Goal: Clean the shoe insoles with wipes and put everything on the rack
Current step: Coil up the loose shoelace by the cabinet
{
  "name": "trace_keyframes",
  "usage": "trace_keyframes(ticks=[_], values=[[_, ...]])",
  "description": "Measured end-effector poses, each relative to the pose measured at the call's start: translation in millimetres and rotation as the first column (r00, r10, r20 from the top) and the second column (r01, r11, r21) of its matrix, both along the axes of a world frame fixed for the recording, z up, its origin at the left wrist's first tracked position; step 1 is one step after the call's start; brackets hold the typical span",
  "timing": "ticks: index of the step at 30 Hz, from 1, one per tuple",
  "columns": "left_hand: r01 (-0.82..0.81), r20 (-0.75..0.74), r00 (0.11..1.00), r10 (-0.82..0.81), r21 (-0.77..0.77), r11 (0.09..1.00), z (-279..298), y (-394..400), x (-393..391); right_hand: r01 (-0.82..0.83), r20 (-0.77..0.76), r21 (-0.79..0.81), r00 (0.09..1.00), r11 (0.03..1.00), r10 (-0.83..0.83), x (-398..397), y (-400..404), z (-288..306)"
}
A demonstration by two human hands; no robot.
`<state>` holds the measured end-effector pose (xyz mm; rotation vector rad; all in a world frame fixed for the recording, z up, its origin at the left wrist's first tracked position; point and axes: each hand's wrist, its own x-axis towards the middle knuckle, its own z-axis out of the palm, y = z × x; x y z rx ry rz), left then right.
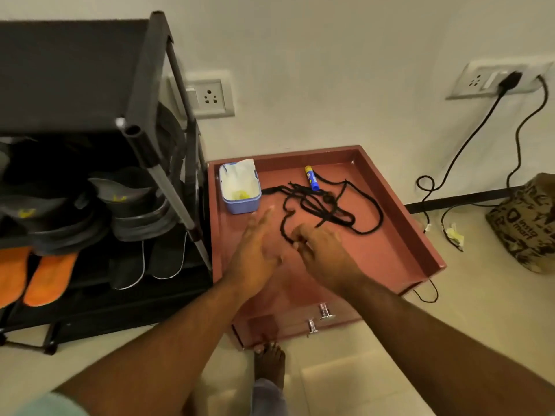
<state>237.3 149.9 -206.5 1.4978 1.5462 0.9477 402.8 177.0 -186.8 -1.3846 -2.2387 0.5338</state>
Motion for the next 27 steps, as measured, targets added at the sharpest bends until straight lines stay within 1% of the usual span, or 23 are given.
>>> trace_keyframes(ticks=[1, 2, 3, 5, 6, 7, 8, 9, 11, 12, 14, 16, 17, 20, 22, 24, 26, 27], values=[[-0.016, 0.098, 0.995, 0.014, 0.021, 1.000, 16.3, -9.8, -0.7, -0.066, -0.070, 0.055, 0.995, 0.996, 0.070, -2.0, -20.0, 11.0], [-0.022, 0.169, 0.985, 0.021, 0.006, 1.000, 29.5, -18.3, -2.2, -0.099, -0.120, 0.091, 0.987, 0.991, 0.109, -2.5, -35.9, 20.0], [-0.007, 0.167, 0.986, 0.009, -0.014, 1.000, 40.2, -27.6, -5.2, -0.108, -0.159, 0.097, 0.980, 0.989, 0.122, -1.8, -48.7, 27.4], [0.022, 0.067, 0.998, -0.021, -0.023, 0.999, 70.3, -49.5, -11.8, -0.095, -0.203, 0.117, 0.972, 0.989, 0.117, 2.2, -69.8, 49.0], [0.012, 0.081, 0.997, -0.008, -0.046, 0.999, 85.4, -64.4, -15.1, -0.085, -0.223, 0.117, 0.969, 0.989, 0.110, 3.9, -80.3, 63.3], [0.013, 0.140, 0.990, -0.003, -0.072, 0.997, 98.9, -77.4, -17.7, -0.082, -0.237, 0.100, 0.966, 0.992, 0.103, 4.2, -89.0, 75.2], [0.041, 0.184, 0.983, -0.028, -0.071, 0.997, 110.7, -87.6, -20.5, -0.087, -0.251, 0.075, 0.962, 0.993, 0.103, 3.0, -96.4, 87.9], [0.100, 0.197, 0.976, -0.091, -0.038, 0.994, 126.0, -101.6, -20.5, -0.113, -0.261, 0.063, 0.957, 0.992, 0.126, 0.5, -109.3, 105.3], [0.209, 0.169, 0.964, -0.207, 0.006, 0.978, 150.2, -125.5, -16.2, -0.192, -0.253, 0.087, 0.945, 0.977, 0.208, -8.0, -132.1, 137.5], [0.205, 0.155, 0.966, -0.206, 0.023, 0.978, 160.6, -133.6, -13.2, -0.229, -0.238, 0.106, 0.939, 0.968, 0.248, -12.8, -142.3, 152.1], [0.110, 0.130, 0.985, -0.117, 0.062, 0.992, 181.4, -150.7, -7.3, -0.251, -0.223, 0.149, 0.934, 0.956, 0.280, -18.0, -160.9, 174.8], [0.012, 0.150, 0.988, -0.023, 0.079, 0.997, 198.3, -168.3, -7.4, -0.216, -0.248, 0.179, 0.934, 0.960, 0.257, -20.0, -174.2, 187.5], [-0.008, 0.165, 0.986, -0.006, 0.086, 0.996, 204.8, -177.0, -9.2, -0.185, -0.282, 0.166, 0.932, 0.969, 0.226, -21.8, -180.8, 193.7], [-0.024, 0.199, 0.980, 0.006, 0.087, 0.996, 217.8, -203.4, -17.6, -0.105, -0.417, 0.066, 0.900, 0.992, 0.123, -31.6, -202.0, 210.5], [-0.073, 0.212, 0.976, 0.053, 0.089, 0.993, 222.8, -218.9, -26.1, -0.146, -0.491, -0.017, 0.863, 0.989, 0.119, -45.6, -213.7, 217.5], [-0.135, 0.226, 0.968, 0.110, 0.096, 0.986, 226.6, -232.9, -38.0, -0.232, -0.558, -0.113, 0.819, 0.966, 0.132, -61.8, -223.6, 222.6], [-0.179, 0.232, 0.961, 0.151, 0.105, 0.978, 231.7, -246.7, -52.3, -0.291, -0.631, -0.168, 0.766, 0.942, 0.124, -76.9, -230.4, 225.6], [-0.195, 0.226, 0.960, 0.167, 0.107, 0.975, 235.1, -252.7, -60.5, -0.293, -0.661, -0.180, 0.743, 0.939, 0.105, -83.2, -232.0, 226.6]])
